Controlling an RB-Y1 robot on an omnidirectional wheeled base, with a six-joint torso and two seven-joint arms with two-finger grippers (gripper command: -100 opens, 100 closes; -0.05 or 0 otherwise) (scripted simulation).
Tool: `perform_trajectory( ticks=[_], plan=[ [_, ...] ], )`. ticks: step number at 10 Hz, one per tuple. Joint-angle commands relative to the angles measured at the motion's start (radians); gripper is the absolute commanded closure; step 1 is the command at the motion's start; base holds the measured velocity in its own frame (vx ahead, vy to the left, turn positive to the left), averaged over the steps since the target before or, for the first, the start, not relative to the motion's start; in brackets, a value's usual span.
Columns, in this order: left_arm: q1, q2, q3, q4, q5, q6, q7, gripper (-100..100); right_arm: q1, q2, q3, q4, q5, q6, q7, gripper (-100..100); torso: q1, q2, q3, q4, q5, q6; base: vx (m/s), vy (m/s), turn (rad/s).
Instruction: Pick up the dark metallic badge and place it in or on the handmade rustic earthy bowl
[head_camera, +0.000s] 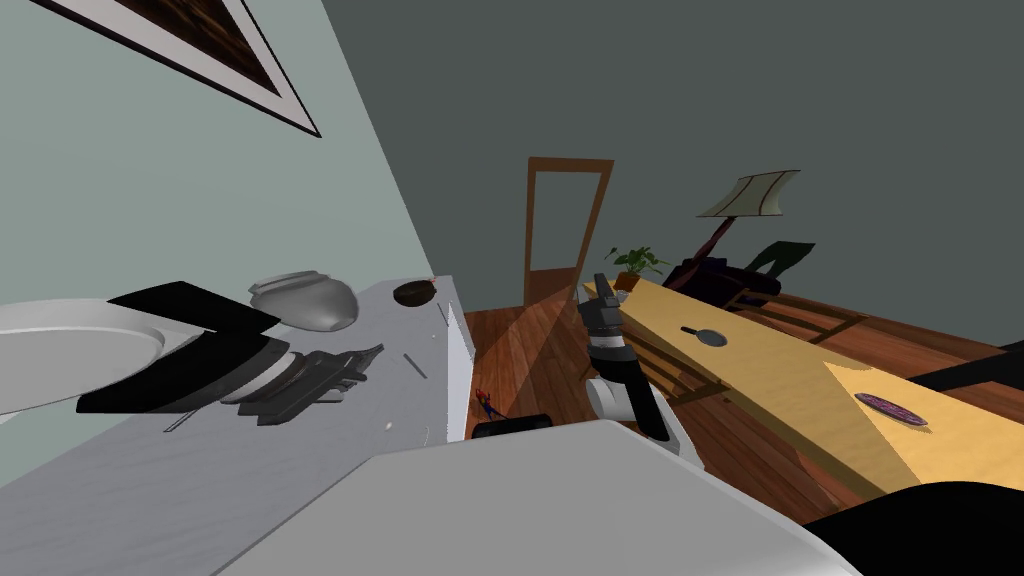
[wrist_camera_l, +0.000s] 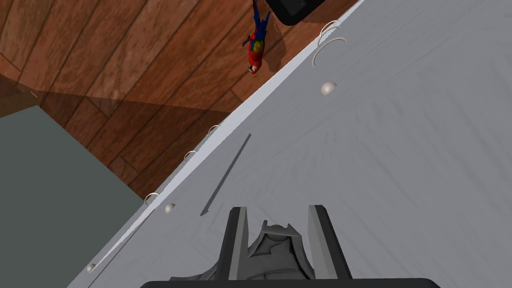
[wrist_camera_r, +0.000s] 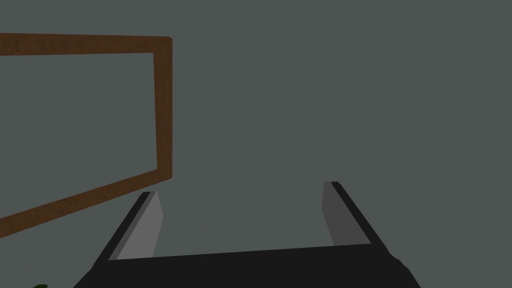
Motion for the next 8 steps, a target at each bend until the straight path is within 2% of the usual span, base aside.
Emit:
perform_trajectory(
  ticks=[1, 5, 8],
  plan=[
    [-0.008, 0.016, 0.005, 0.013, 0.025, -0.024, 0.031, 100, 0.0, 0.0, 0.0, 0.0, 0.0, 0.0, 0.0, 0, 0.0, 0.0, 0.0, 0.0, 0.0, 0.0, -0.01, -0.079, 0.053],
    [-0.034, 0.063, 0.018, 0.062, 0.09, -0.047, 0.099, 100, 0.0, 0.0, 0.0, 0.0, 0.0, 0.0, 0.0, 0, -0.001, -0.003, -0.002, -0.001, 0.0, 0.0, 0.021, -0.076, 0.046],
    [-0.055, 0.103, 0.031, 0.104, 0.14, -0.05, 0.147, 100, 0.0, 0.0, 0.0, 0.0, 0.0, 0.0, 0.0, 0, 0.0, -0.006, -0.003, -0.001, 0.0, 0.0, 0.065, -0.062, 0.028]
  ],
)
